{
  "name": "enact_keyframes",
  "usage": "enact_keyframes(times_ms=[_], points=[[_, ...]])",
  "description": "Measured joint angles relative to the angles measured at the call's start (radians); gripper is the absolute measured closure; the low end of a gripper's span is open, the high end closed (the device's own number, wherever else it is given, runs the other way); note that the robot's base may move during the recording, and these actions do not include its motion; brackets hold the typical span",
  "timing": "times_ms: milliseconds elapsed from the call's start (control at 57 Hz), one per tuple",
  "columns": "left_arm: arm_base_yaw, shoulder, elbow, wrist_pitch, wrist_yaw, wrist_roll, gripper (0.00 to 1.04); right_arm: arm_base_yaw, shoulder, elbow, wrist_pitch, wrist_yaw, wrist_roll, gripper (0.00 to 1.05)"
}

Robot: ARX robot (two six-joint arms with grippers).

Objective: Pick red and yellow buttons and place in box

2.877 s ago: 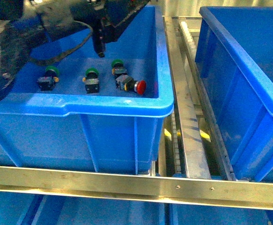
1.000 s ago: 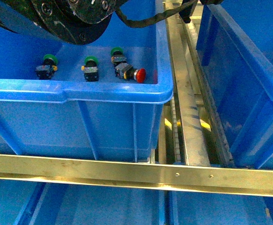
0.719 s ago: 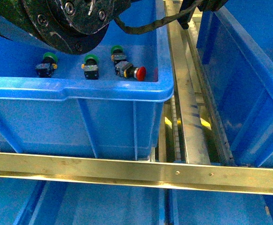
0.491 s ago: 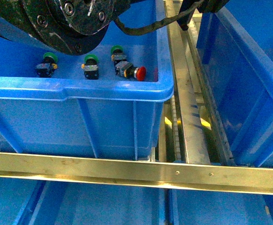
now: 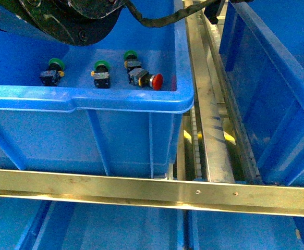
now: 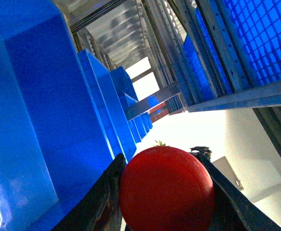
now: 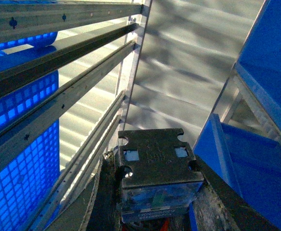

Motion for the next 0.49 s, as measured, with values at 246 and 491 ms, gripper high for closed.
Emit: enact_keyframes(times_ms=[246, 491], points=[[0.013, -0.017, -0.008, -0.040, -0.031, 0.066, 0.23, -0.055, -0.035, -0.027, -0.010, 0.006, -0.006, 0.71], [0.051, -0.111, -0.014, -0.146, -0.041, 0.174, 0.08, -0.084, -0.039, -0.062, -0.077, 0.010, -0.054, 0.71]])
